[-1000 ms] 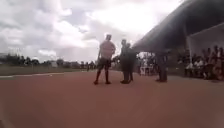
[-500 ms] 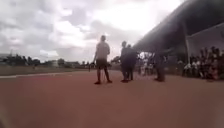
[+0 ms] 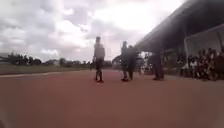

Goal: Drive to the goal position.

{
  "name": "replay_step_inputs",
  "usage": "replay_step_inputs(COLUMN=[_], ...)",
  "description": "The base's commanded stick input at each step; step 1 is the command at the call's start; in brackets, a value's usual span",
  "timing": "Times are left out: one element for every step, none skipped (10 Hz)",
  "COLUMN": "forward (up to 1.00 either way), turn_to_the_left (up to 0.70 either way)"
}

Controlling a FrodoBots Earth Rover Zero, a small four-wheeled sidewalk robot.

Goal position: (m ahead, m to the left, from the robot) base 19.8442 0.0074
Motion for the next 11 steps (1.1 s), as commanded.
replay_step_inputs(forward=[0.7,0.7,0.7,0.7,0.7,0.7,0.7,0.7,0.7,0.7,0.7], turn_to_the_left=[0.0,0.0,-0.01,-0.05,-0.09,-0.15,-0.24,-0.33,-0.16,-0.07,0.0])
